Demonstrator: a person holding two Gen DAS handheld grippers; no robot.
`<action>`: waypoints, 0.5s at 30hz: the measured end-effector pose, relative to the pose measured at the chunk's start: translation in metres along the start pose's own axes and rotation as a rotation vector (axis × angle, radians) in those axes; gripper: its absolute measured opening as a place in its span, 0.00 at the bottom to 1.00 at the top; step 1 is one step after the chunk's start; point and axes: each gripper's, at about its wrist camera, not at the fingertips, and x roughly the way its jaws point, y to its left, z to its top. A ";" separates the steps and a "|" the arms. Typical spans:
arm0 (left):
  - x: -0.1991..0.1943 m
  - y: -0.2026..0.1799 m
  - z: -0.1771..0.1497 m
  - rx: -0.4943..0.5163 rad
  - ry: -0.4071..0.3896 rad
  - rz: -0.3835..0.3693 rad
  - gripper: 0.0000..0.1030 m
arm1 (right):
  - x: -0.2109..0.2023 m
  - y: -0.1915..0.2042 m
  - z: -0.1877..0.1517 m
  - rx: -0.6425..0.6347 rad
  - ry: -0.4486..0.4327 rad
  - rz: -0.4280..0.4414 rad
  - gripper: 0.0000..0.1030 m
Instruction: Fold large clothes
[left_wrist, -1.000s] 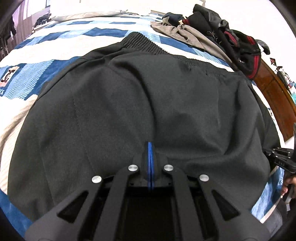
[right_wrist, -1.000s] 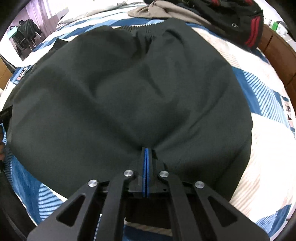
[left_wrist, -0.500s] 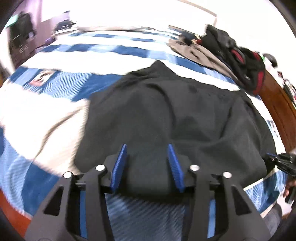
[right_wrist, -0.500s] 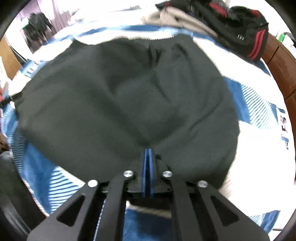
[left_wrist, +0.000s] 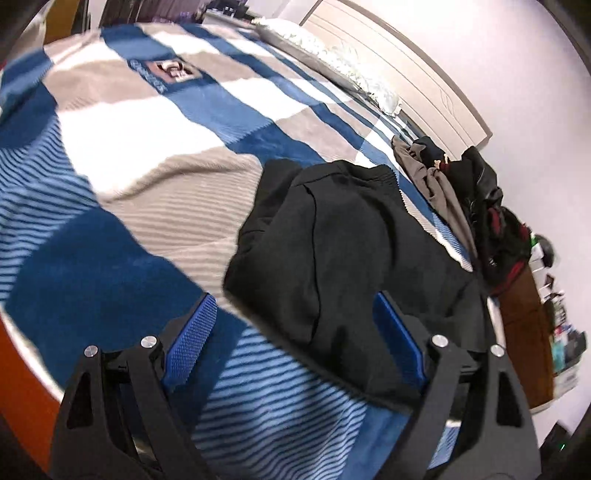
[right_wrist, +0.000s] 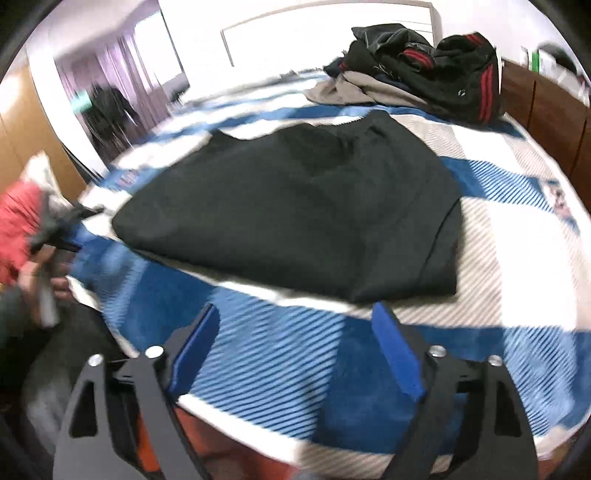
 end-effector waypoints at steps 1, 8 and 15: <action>0.003 0.001 0.001 -0.011 -0.001 -0.013 0.82 | -0.002 -0.002 -0.004 0.010 -0.003 -0.010 0.85; 0.012 -0.018 -0.005 0.033 -0.043 0.037 0.82 | 0.003 -0.029 -0.010 0.168 0.001 -0.033 0.85; 0.021 -0.025 -0.006 0.070 -0.075 0.103 0.84 | 0.018 -0.061 -0.016 0.483 -0.017 0.039 0.86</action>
